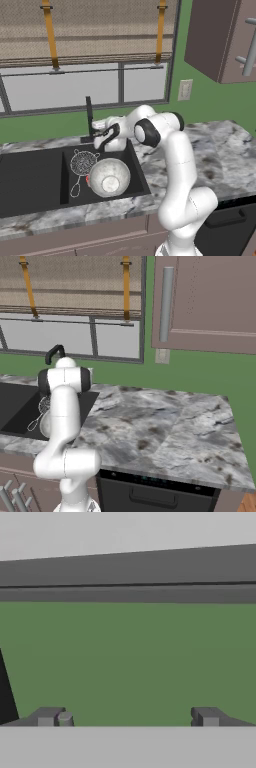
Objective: Pick the strainer and bowl and place them in the sink. Then turn on the water.
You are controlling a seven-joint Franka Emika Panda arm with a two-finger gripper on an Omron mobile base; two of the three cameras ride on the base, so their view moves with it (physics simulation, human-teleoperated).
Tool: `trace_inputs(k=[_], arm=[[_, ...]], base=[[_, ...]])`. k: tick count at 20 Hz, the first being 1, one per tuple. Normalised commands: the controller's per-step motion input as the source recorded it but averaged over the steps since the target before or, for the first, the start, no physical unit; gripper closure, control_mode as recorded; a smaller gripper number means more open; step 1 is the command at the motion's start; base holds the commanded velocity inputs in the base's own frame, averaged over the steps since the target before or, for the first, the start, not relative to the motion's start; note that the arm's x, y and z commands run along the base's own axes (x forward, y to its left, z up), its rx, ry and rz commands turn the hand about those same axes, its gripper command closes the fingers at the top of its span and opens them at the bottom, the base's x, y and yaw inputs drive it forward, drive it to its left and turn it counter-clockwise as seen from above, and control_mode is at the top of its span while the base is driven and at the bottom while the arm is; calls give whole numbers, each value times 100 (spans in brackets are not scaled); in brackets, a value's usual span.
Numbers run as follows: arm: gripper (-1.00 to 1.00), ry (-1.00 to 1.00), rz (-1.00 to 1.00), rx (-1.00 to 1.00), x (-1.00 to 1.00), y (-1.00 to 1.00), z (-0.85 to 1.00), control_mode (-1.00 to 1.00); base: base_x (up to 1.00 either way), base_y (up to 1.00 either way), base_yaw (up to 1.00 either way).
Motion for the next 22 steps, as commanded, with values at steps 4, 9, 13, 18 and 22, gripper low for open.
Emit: trace_inputs(k=[4,9,13,18,22], arm=[[-100,-8,0,0,-3,0,-30,-100],[-100,-8,0,0,0,-1,-18,-100],[-100,-9,0,0,0,-15,-7,-100],[-100,-9,0,0,-2,-29,-4,-100],[-100,-11,0,1,-1,-44,-6,-100]], base=[[0,0,0],[0,0,0],[0,0,0],[0,0,0],[0,0,0]])
